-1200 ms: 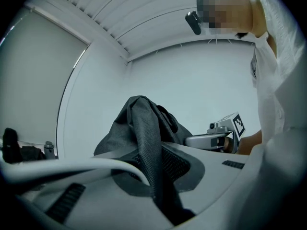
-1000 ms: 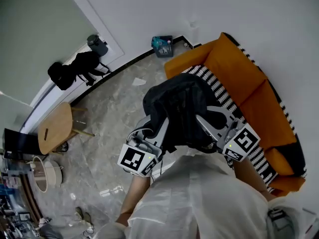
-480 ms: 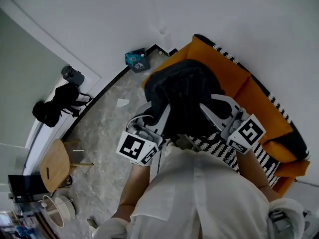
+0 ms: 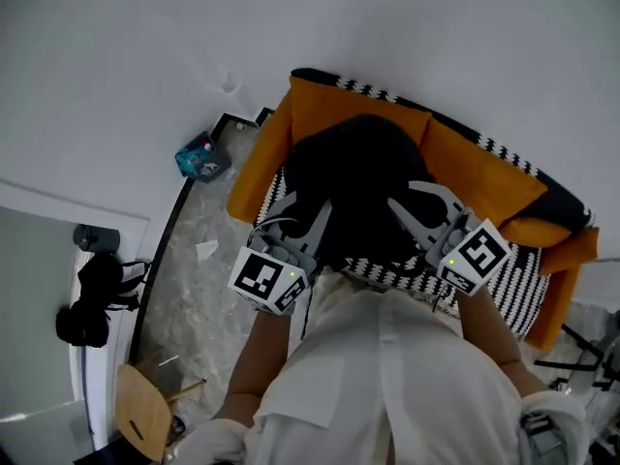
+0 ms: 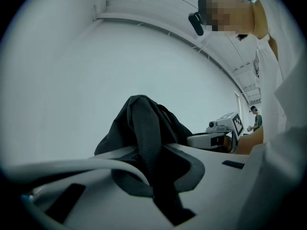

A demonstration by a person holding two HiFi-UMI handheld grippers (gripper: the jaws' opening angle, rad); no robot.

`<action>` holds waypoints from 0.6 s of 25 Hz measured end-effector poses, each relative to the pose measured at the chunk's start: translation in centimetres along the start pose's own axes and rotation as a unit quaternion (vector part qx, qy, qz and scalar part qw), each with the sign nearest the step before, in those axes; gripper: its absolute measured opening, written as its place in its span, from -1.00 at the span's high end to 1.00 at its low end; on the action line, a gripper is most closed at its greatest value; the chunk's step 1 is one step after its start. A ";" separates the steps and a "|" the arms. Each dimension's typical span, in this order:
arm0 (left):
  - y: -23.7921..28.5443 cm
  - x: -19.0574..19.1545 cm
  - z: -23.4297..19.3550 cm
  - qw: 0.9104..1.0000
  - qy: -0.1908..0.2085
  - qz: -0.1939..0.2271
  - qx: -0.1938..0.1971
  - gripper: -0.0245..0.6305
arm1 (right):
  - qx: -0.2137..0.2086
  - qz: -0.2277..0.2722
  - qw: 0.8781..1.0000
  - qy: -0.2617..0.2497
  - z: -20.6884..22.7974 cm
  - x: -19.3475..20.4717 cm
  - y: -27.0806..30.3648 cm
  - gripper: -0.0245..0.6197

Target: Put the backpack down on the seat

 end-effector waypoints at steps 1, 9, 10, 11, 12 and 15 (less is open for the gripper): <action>1.1 0.4 -0.2 1.000 -0.003 -0.006 0.015 0.75 | 0.016 -0.003 1.000 0.004 0.7 0.4 -0.2 0.76; 8.2 3.9 -1.9 0.993 -0.014 -0.046 0.104 0.75 | 0.118 -0.023 0.992 0.039 4.9 4.2 -1.0 0.76; 9.0 4.5 -2.0 0.993 -0.013 -0.050 0.110 0.75 | 0.127 -0.026 0.991 0.044 5.4 4.8 -1.1 0.76; 9.7 5.0 -2.1 0.992 -0.012 -0.056 0.115 0.75 | 0.135 -0.030 0.989 0.049 5.9 5.5 -1.2 0.76; 10.5 5.7 -2.2 0.991 -0.011 -0.063 0.120 0.75 | 0.144 -0.034 0.988 0.053 6.3 6.2 -1.3 0.76; 12.8 7.8 -2.5 0.987 -0.012 -0.085 0.134 0.75 | 0.168 -0.043 0.982 0.071 8.1 8.5 -1.5 0.76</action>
Point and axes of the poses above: the fingertips, and each gripper's own axes: y forward along the fingers, z to its right, x out of its underside, the point moved 6 cm from there along -y, backward along the fingers, and after that the axes turned 10 degrees about -x, right-handed, at the moved point
